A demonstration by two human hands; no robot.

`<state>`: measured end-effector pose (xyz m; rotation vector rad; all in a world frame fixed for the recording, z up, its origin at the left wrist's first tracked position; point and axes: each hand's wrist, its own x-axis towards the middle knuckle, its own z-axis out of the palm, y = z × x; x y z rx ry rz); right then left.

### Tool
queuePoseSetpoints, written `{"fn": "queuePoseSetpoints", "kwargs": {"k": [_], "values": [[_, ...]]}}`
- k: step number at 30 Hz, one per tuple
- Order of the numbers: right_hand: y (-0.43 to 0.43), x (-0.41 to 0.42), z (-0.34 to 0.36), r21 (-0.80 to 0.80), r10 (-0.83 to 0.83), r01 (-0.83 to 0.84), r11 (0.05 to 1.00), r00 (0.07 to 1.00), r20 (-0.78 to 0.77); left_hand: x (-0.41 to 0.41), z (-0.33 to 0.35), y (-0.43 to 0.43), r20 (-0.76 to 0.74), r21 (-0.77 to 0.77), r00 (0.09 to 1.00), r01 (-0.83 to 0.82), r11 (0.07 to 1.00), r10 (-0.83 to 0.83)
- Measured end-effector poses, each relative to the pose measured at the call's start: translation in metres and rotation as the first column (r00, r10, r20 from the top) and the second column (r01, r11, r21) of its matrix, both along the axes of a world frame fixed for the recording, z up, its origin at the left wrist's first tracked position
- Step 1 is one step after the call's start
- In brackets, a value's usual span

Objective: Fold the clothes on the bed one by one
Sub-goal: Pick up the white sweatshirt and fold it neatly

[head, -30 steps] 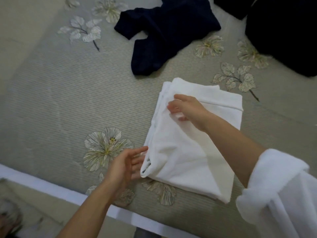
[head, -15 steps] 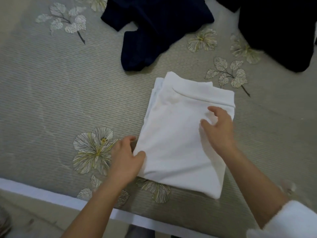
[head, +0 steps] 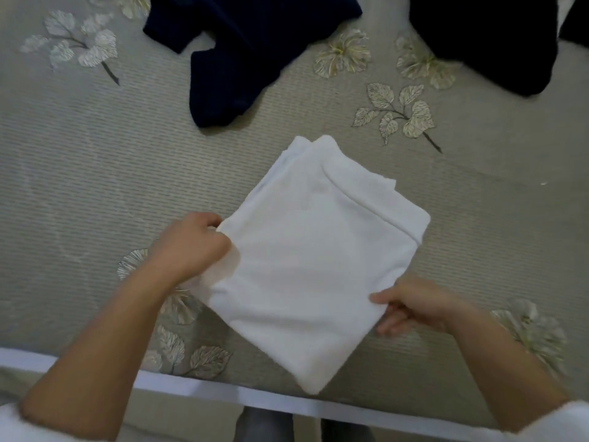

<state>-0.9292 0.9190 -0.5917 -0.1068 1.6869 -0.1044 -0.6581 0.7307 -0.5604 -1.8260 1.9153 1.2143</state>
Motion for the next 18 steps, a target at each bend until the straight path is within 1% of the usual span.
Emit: {"fn": "queuePoseSetpoints", "kwargs": {"k": [1,2,3,4,5,6,7,8,9,10,11,12,13,14,15,16,17,18], "values": [[0.009,0.008,0.003,0.071,0.154,-0.161,0.984,0.983,0.095,0.001,0.001,-0.008,0.044,-0.035,0.999,0.011,0.999,-0.009],[0.016,0.016,0.006,0.103,0.281,-0.296,0.949,0.949,0.139,0.002,0.001,-0.014,0.087,-0.11,0.996,0.017,0.994,-0.007],[0.02,0.022,0.008,0.097,0.36,-0.372,0.923,0.925,0.122,0.002,-0.001,-0.015,0.125,-0.235,0.992,0.03,0.972,0.0],[0.02,0.026,0.01,0.037,0.395,-0.396,0.917,0.918,0.042,0.002,-0.004,-0.012,0.136,-0.374,0.991,0.048,0.926,0.003],[0.017,0.028,0.009,-0.079,0.382,-0.388,0.918,0.92,-0.085,0.001,-0.007,-0.005,0.115,-0.498,0.993,0.061,0.865,-0.004],[0.011,0.03,0.008,-0.213,0.329,-0.378,0.901,0.915,-0.234,-0.002,-0.011,0.006,0.075,-0.579,0.997,0.061,0.813,-0.021],[0.003,0.033,0.008,-0.345,0.23,-0.369,0.863,0.895,-0.382,-0.007,-0.016,0.02,0.041,-0.61,0.998,0.068,0.789,-0.054],[-0.008,0.036,0.007,-0.46,0.109,-0.375,0.805,0.855,-0.507,-0.011,-0.023,0.037,0.03,-0.614,0.994,0.099,0.783,-0.102],[-0.02,0.039,0.006,-0.527,0.031,-0.436,0.73,0.791,-0.611,-0.015,-0.031,0.054,0.04,-0.602,0.988,0.145,0.785,-0.152],[-0.032,0.042,0.002,-0.529,0.015,-0.544,0.651,0.707,-0.707,-0.016,-0.041,0.071,0.068,-0.574,0.98,0.193,0.795,-0.188],[-0.042,0.043,-0.005,-0.475,0.082,-0.657,0.585,0.631,-0.771,-0.014,-0.052,0.085,0.103,-0.526,0.974,0.225,0.82,-0.201],[-0.051,0.042,-0.013,-0.372,0.204,-0.757,0.537,0.545,-0.813,-0.009,-0.063,0.096,0.129,-0.466,0.974,0.224,0.856,-0.184],[-0.059,0.038,-0.02,-0.258,0.326,-0.829,0.496,0.453,-0.83,-0.004,-0.073,0.103,0.148,-0.421,0.977,0.203,0.884,-0.154],[-0.065,0.033,-0.027,-0.162,0.418,-0.873,0.46,0.374,-0.828,0.002,-0.082,0.106,0.155,-0.407,0.979,0.183,0.895,-0.13],[-0.069,0.028,-0.033,-0.105,0.465,-0.893,0.437,0.324,-0.824,0.006,-0.088,0.106,0.151,-0.419,0.981,0.172,0.892,-0.118],[-0.072,0.022,-0.036,-0.09,0.47,-0.897,0.433,0.31,-0.827,0.008,-0.091,0.105,0.138,-0.438,0.984,0.164,0.884,-0.113],[-0.075,0.018,-0.038,-0.108,0.428,-0.887,0.448,0.319,-0.846,0.009,-0.092,0.103,0.122,-0.455,0.987,0.151,0.878,-0.106],[-0.076,0.014,-0.038,-0.151,0.356,-0.861,0.485,0.352,-0.866,0.01,-0.092,0.101,0.102,-0.47,0.991,0.125,0.874,-0.087]]}}
